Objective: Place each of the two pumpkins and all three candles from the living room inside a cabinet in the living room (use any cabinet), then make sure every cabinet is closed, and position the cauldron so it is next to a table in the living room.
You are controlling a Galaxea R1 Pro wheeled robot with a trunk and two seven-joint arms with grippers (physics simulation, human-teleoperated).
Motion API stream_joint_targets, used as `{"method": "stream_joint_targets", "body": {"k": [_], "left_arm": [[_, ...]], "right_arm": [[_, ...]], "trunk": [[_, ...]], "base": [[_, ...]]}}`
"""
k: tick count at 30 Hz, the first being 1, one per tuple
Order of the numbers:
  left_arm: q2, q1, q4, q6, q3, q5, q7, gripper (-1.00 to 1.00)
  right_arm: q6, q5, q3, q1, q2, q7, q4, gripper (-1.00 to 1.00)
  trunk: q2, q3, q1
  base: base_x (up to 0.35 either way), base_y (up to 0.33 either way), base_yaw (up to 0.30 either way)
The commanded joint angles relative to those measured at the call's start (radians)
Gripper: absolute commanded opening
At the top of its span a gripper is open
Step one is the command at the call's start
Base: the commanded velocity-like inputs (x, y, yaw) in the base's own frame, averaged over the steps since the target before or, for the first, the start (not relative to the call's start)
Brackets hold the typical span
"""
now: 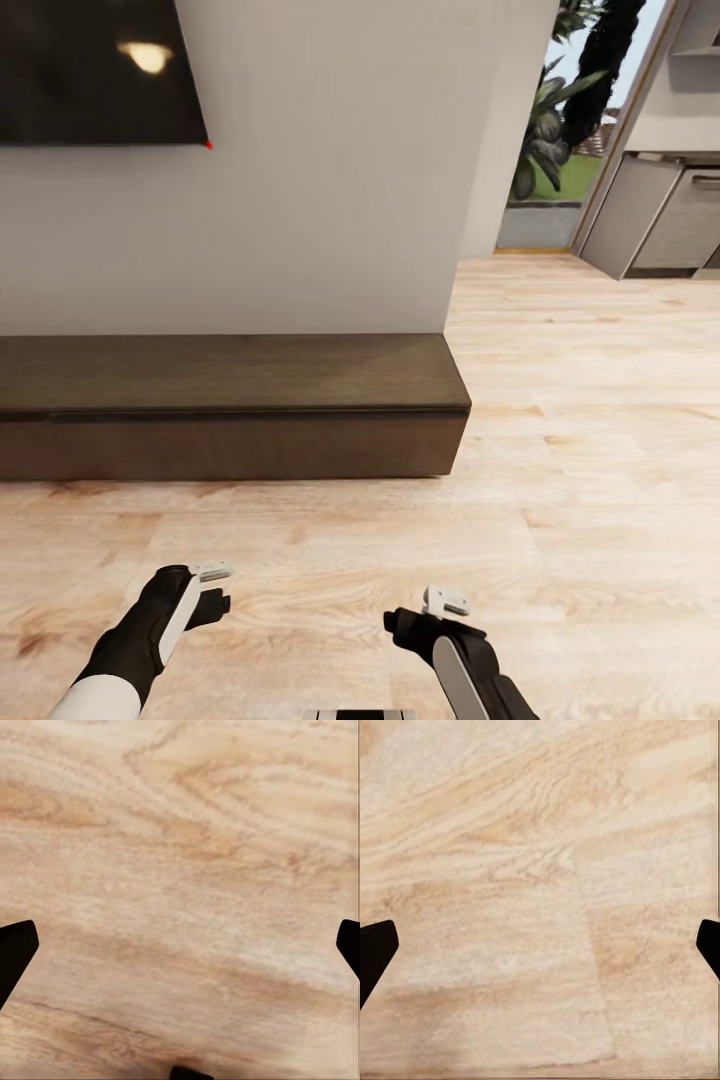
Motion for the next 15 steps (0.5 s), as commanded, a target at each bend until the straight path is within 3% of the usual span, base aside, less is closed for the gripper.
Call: {"method": "stream_joint_targets", "body": {"k": [1, 15], "left_arm": [[0.0, 0.0, -0.001, 0.004, 0.0, 0.011, 0.008, 1.0], [-0.002, 0.0, -0.001, 0.004, 0.0, 0.01, 0.008, 1.0]], "right_arm": [[-0.002, -0.01, 0.002, 0.0, 0.0, -0.01, 0.004, 1.0], [-0.008, -0.01, 0.002, 0.0, -0.001, -0.008, 0.027, 1.0]], "trunk": [[0.007, 0.001, -0.004], [0.105, 0.022, -0.058]], "base": [[0.0, 0.0, 0.0], [0.0, 0.0, 0.0]]}}
